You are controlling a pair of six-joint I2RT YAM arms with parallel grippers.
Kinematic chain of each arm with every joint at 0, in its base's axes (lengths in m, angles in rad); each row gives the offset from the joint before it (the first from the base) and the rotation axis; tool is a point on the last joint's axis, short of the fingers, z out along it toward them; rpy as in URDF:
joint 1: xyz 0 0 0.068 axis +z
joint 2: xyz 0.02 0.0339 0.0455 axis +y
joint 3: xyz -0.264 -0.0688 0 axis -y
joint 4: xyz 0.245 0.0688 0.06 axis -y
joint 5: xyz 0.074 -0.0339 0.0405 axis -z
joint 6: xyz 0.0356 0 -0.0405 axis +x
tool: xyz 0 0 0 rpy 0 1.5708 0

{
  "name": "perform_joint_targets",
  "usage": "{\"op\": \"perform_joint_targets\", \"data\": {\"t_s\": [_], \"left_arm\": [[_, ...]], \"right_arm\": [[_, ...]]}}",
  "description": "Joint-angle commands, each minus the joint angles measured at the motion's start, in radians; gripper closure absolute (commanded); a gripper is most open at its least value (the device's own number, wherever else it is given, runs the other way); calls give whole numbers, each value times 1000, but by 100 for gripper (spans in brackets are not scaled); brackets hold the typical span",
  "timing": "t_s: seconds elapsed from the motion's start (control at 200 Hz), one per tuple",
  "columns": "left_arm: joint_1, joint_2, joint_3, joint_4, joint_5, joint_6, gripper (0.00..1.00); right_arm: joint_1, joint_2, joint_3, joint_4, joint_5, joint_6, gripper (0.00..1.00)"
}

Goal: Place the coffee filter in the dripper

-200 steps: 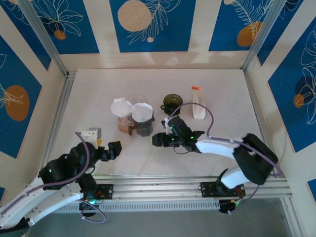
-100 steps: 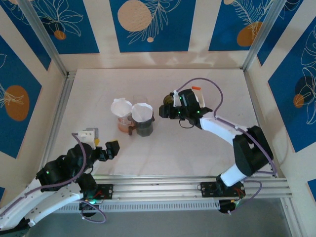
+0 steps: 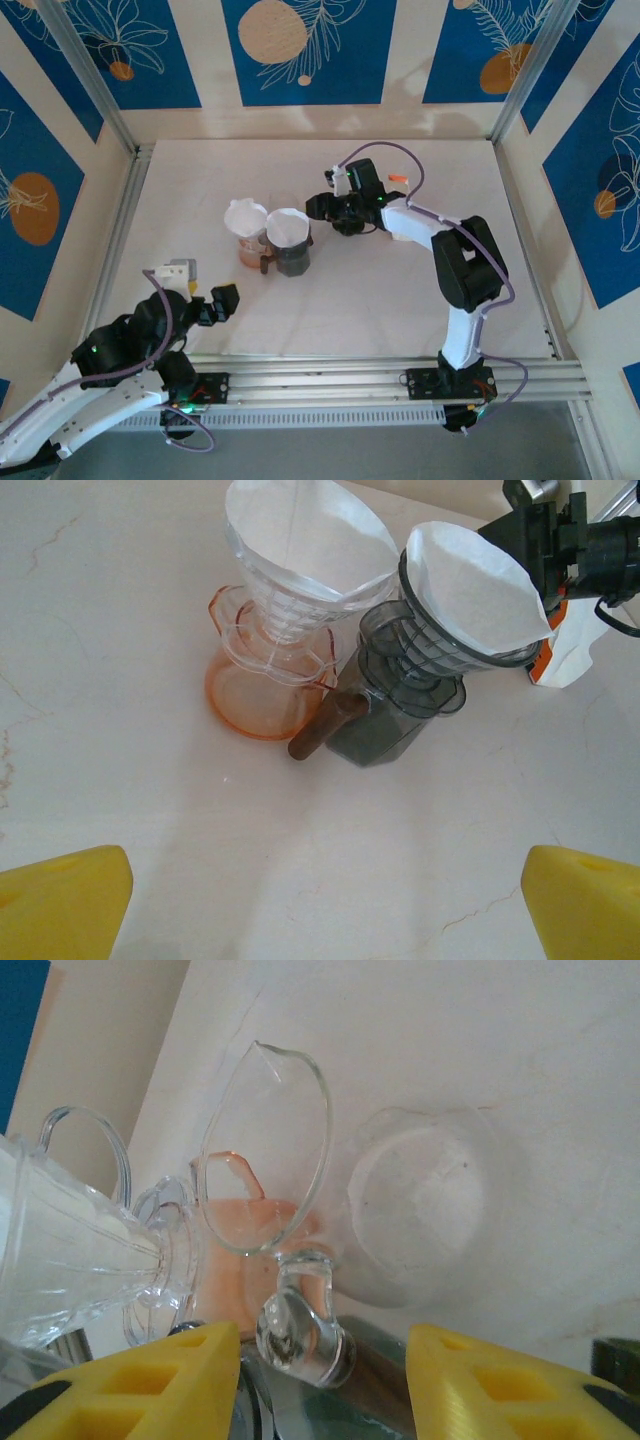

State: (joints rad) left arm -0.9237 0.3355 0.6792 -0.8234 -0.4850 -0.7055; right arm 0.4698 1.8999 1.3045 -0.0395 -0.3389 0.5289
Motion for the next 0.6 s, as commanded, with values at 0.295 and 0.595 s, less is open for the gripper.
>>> {"op": "perform_joint_targets", "data": {"t_s": [0.295,0.595], "left_arm": [[11,10,24,-19,-35,-3,0],[10,10,23,-24,-40,-11,0]], "right_arm": [[11,81,109,-81,-94,-32,52],[28,100,126,-152,-46,-71,56]]}}
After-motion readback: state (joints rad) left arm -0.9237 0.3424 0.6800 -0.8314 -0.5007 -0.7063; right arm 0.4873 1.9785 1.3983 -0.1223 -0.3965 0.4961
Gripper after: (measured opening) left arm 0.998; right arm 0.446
